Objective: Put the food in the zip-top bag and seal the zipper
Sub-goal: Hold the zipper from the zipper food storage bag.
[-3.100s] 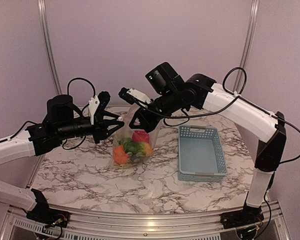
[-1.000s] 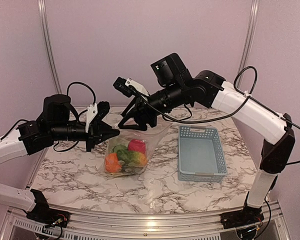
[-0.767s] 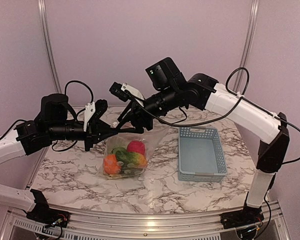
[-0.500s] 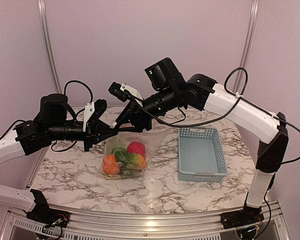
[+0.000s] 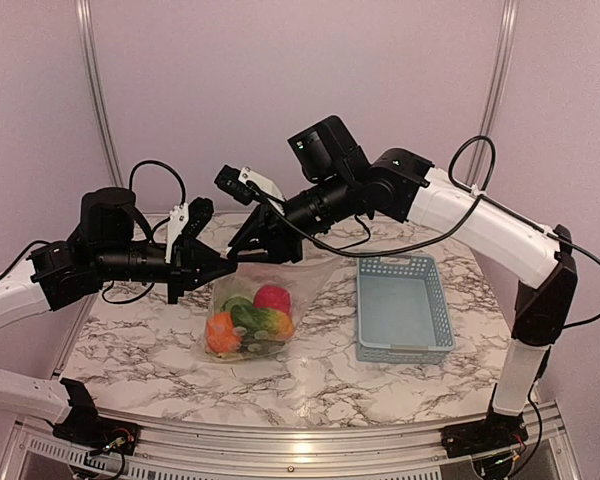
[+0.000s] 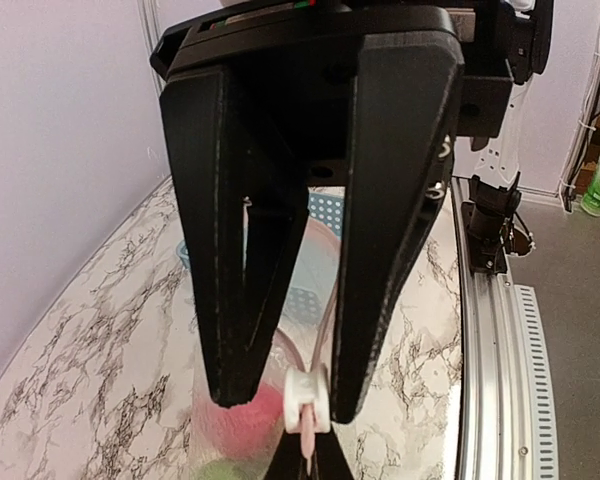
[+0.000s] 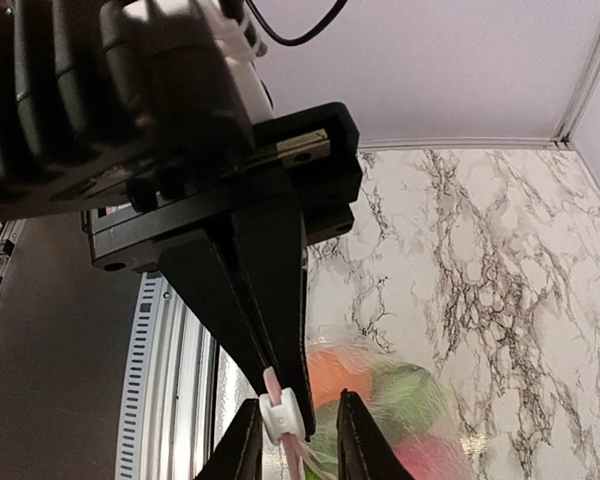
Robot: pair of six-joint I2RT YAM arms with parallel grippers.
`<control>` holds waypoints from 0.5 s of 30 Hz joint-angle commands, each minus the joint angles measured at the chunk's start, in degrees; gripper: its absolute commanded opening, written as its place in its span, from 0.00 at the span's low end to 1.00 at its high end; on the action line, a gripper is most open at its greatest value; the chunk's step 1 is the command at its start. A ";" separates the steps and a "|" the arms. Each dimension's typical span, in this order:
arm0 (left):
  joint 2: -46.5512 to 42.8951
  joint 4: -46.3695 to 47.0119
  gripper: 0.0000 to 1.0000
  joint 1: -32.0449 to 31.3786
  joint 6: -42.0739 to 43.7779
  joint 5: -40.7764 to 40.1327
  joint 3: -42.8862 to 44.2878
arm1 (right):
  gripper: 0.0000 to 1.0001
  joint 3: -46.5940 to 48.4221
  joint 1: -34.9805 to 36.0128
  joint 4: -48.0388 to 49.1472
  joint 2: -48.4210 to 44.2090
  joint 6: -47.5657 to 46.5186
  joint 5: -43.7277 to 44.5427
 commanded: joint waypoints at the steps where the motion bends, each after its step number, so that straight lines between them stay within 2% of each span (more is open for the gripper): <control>1: -0.60 1.28 0.00 0.01 -1.37 1.58 0.80 | 0.23 2.07 1.35 -0.81 0.91 -1.11 1.85; 6: -1.22 1.57 0.00 0.01 -1.86 -0.47 0.63 | 0.13 2.43 1.71 -1.49 0.62 -1.91 3.72; 8: -1.66 1.96 0.04 0.01 -1.71 -1.58 0.41 | 0.11 2.47 1.73 -1.73 0.43 -2.06 4.27; 11: -2.05 2.90 0.14 0.01 -1.61 -2.51 -0.10 | 0.10 2.47 1.68 -1.95 0.16 -2.07 4.53; 15: -1.93 4.09 0.15 0.01 -1.58 -2.93 -0.17 | 0.10 2.52 1.72 -2.37 -0.04 -2.18 5.18</control>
